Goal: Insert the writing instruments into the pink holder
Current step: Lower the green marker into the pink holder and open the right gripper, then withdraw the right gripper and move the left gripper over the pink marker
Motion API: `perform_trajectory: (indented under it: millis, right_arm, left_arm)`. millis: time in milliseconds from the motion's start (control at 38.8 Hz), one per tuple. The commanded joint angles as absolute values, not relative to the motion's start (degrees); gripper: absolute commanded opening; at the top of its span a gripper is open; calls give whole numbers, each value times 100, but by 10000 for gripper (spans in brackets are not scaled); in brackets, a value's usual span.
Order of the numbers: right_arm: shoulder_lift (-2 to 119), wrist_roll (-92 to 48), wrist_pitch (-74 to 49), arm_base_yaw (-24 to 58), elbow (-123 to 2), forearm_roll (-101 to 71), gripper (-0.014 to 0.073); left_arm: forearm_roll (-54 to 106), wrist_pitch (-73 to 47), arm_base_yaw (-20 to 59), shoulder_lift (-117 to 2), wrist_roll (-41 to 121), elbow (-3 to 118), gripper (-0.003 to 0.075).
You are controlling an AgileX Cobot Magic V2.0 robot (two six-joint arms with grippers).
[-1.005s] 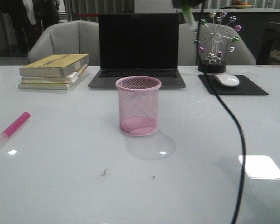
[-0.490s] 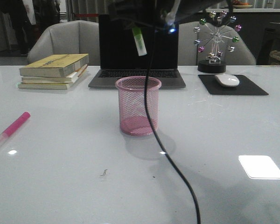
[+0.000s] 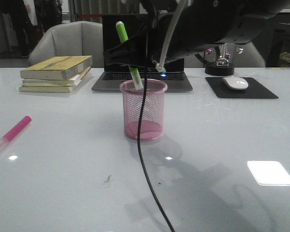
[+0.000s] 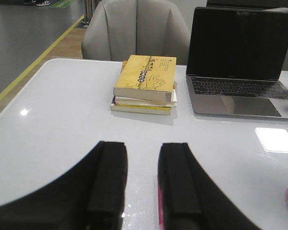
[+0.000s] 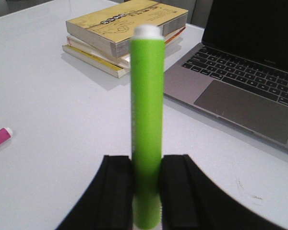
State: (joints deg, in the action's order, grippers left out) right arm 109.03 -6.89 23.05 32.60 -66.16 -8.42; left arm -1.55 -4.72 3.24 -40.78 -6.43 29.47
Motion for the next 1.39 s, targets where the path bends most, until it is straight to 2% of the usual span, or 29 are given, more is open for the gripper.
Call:
perform_trajectory:
  millis: [0,180,232,386,490,773,1056,1366]
  right_arm:
    - [10616,-748,2895,3254,-6754,-832,135]
    - [10619,-808,2581,3157,-6754,-826,148]
    - [10619,-862,2405,3114,-6754,-826,175]
    - [10619,-862,2224,3065,-6754,-826,328]
    - [10619,-862,2224,3052,-6754,-826,379]
    - [10425,-874,1915,3046,-6754,-826,379]
    - [9097,-972,670,2618,-6754,-826,379]
    - [7508,-972,-1208,1277,-6754,-402,376]
  left_arm:
    - [-107,0,360,-4089,-670,3155,257]
    - [-107,0,360,-4089,-670,3155,257]
    - [-107,0,360,-4089,-670,3155,257]
    - [-107,0,360,-4089,-670,3155,257]
    - [-107,0,360,-4089,-670,3155,257]
    - [-107,0,360,-4089,-670,3155,257]
    - [-107,0,360,-4089,-670,3155,257]
    - [-107,0,360,-4089,-670,3155,257]
